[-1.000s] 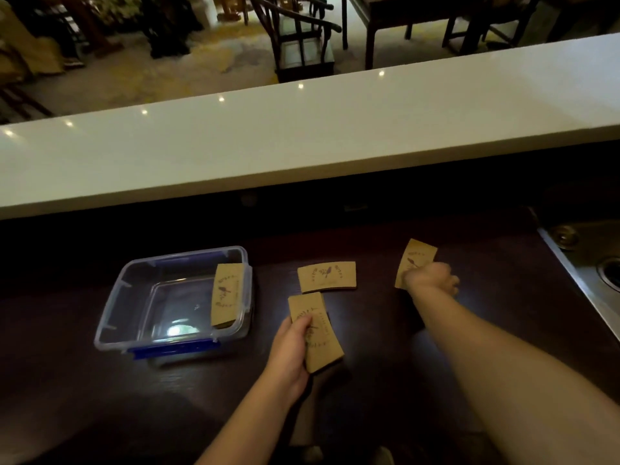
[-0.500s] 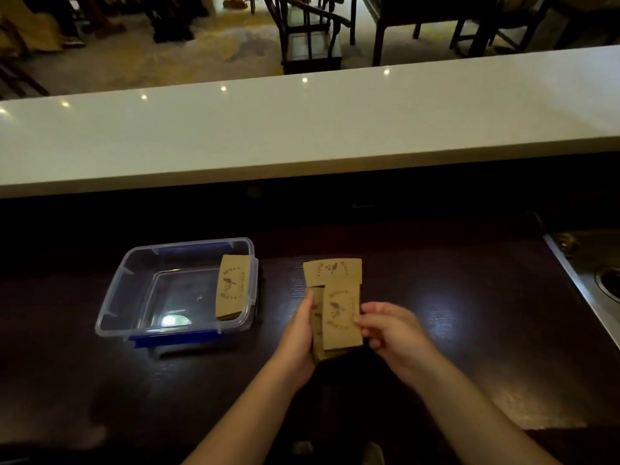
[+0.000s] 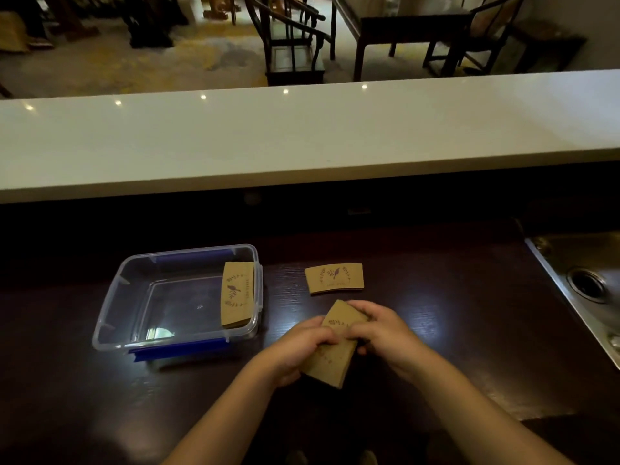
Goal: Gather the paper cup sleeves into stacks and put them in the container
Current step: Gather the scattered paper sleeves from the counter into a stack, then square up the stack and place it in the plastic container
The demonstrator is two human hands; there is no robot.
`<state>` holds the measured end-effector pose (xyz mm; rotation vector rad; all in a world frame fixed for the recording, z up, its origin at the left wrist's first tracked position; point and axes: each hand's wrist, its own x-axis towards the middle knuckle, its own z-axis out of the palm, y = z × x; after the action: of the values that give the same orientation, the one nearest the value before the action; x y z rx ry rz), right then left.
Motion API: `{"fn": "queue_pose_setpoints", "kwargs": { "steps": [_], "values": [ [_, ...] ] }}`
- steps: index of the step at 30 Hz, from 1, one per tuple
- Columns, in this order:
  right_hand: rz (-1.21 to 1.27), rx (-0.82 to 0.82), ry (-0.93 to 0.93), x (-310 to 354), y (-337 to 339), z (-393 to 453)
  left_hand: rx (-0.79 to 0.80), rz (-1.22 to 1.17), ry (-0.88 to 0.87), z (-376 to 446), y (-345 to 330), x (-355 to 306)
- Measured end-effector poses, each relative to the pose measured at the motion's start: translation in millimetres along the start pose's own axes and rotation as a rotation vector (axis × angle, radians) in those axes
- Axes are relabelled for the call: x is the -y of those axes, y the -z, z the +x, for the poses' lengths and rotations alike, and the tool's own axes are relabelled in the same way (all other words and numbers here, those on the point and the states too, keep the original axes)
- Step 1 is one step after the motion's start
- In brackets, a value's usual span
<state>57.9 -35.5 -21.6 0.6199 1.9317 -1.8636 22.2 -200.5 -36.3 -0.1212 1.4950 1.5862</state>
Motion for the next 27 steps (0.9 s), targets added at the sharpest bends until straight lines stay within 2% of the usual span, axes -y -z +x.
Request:
{"fn": "queue_pose_setpoints", "kwargs": {
  "steps": [4, 8, 13, 17, 21, 27],
  "values": [
    [0.262, -0.16, -0.009, -1, 3, 2, -0.049, -0.007, 0.037, 1, 12, -8],
    [0.376, -0.294, -0.005, -3, -3, 13, -0.293, -0.135, -0.073, 11, 14, -12],
    [0.068, -0.435, 0.004, 4, -15, 36, -0.578, -0.214, -0.201, 34, -2, -21],
    [-0.164, -0.524, 0.012, 21, -11, 57, -0.821, -0.094, -0.209, 63, -7, -30],
    [-0.324, -0.56, -0.008, 28, -1, 77, -0.932, 0.047, -0.189, 83, -11, -31],
    [-0.455, -0.513, -0.123, 21, 5, 95, -1.05, 0.243, -0.141, 101, -13, -36]
  ]
}}
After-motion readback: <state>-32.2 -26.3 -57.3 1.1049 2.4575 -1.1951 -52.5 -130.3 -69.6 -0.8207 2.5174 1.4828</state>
